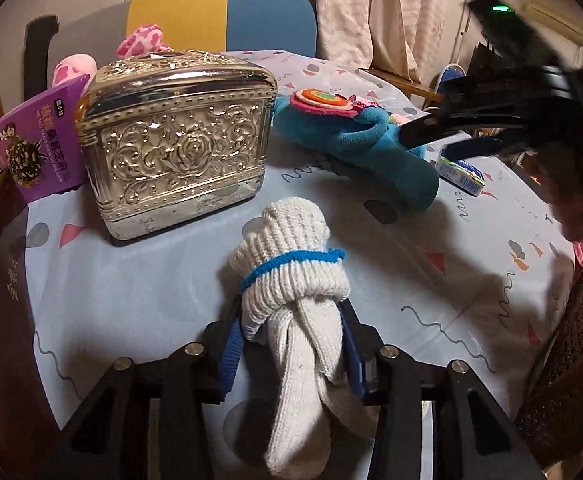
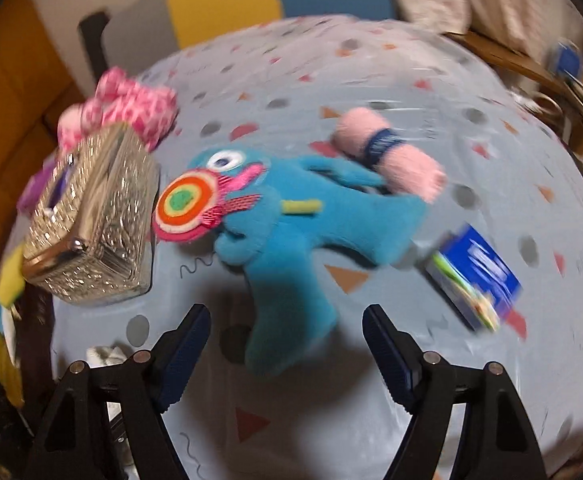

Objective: Organize soft objects
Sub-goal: 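Grasp the blue lollipop plush monster with the right tool while the left tool lifts the glove, then carry the white knitted glove into the gold tray and open the left tool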

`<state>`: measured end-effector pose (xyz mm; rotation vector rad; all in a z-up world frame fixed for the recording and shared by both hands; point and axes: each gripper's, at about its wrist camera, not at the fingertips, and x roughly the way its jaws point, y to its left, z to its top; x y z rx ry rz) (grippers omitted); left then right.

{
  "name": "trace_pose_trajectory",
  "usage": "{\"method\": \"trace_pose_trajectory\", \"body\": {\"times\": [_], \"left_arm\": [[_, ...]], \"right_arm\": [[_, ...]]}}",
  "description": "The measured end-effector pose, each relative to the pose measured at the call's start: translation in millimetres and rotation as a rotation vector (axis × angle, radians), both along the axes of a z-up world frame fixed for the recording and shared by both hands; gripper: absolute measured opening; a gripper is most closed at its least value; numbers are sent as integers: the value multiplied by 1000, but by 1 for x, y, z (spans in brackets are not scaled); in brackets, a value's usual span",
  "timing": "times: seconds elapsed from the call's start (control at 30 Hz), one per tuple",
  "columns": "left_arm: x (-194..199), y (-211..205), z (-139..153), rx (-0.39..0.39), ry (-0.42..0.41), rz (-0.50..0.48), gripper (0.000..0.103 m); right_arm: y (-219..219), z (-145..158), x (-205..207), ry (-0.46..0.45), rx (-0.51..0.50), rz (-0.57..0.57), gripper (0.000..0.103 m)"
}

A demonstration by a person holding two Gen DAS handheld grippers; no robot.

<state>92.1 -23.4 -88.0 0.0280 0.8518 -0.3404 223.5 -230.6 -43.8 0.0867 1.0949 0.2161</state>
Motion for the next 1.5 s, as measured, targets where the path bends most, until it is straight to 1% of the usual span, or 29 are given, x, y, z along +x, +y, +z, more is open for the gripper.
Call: {"method": "trace_pose_trajectory", "body": {"times": [0.1,0.13,0.17,0.2,0.23,0.27,0.3,0.33,0.43,0.5,0.53,0.6,0.73,0.97,1.07,1.23,1.33,1.5], "left_arm": [[-1,4,0,-17,3,7,45],[-1,6,0,-23,5,9,45],[-1,6,0,-26,6,10,45],[-2,7,0,-28,6,10,45],[-3,8,0,-27,5,9,45],[-3,8,0,-27,3,7,45],[-4,7,-1,-26,2,6,45],[-4,7,-1,-28,1,5,45],[-5,10,-2,-39,-3,10,45],[-6,8,-3,-31,-7,15,45],[-7,7,-3,-28,-9,14,43],[-7,6,-3,-26,-6,12,42],[-7,6,0,-18,5,13,39],[-10,8,13,-1,38,53,38],[-16,10,29,-8,10,65,38],[-27,14,63,-10,-59,91,39],[-32,21,82,-25,-96,113,39],[-38,34,99,-28,-124,150,39]], "right_arm": [[22,-14,24,44,-91,56,80],[28,-20,31,58,-115,69,72],[34,-28,37,76,-137,81,55],[37,-34,41,81,-166,78,47],[40,-40,43,81,-183,75,41],[40,-45,43,71,-174,73,41],[39,-46,39,38,-164,68,41],[38,-46,37,24,-156,67,41],[29,-48,32,2,-110,77,43],[26,-50,29,-17,-95,76,44],[26,-50,28,-22,-101,76,44],[29,-49,24,-34,-120,79,46],[36,-47,20,-65,-169,100,46],[33,-45,20,-85,-186,120,45],[39,-49,27,-97,-189,122,45],[36,-46,19,-116,-201,132,44],[36,-45,16,-130,-214,137,44],[37,-45,16,-136,-218,136,44]]}}
